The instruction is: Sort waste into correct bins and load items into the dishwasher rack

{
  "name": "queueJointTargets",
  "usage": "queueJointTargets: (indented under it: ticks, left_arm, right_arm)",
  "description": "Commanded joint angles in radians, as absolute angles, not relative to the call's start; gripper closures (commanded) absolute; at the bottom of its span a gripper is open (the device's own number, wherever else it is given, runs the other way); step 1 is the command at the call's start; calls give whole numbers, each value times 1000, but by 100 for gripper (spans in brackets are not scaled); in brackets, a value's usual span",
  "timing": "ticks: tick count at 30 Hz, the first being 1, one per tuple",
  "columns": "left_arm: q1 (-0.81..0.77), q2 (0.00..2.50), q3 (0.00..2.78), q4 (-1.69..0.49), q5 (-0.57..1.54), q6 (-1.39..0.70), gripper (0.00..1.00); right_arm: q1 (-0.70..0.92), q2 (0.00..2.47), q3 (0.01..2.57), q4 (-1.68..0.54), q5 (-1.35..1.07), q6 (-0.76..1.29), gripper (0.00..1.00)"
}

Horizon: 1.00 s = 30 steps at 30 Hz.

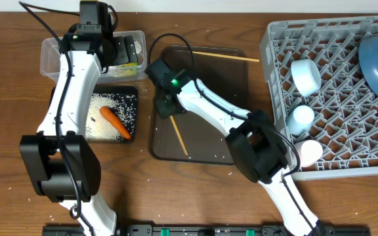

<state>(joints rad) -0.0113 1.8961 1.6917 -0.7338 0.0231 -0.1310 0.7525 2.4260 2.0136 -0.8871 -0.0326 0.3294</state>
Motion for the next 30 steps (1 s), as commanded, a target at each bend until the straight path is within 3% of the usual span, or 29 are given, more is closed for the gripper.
queueJointTargets:
  ticks: [1, 16, 22, 28, 30]
  left_arm:
    - [-12, 1889, 1691, -736, 22, -136, 2]
    - [-12, 1889, 1691, -736, 22, -136, 2]
    - [-12, 1889, 1691, -736, 22, -136, 2]
    - [-12, 1889, 1691, -736, 22, -136, 2]
    - [-12, 1889, 1691, -736, 22, -136, 2]
  right_arm:
    - [703, 2454, 2101, -964, -38, 288, 99]
    - [390, 2387, 2714, -1446, -94, -21, 99]
    - [220, 2361, 2770, -1544, -121, -70, 99]
    - [159, 2361, 2720, -1533, -342, -113, 99]
    - [178, 2362, 2674, -1504, -341, -113, 82]
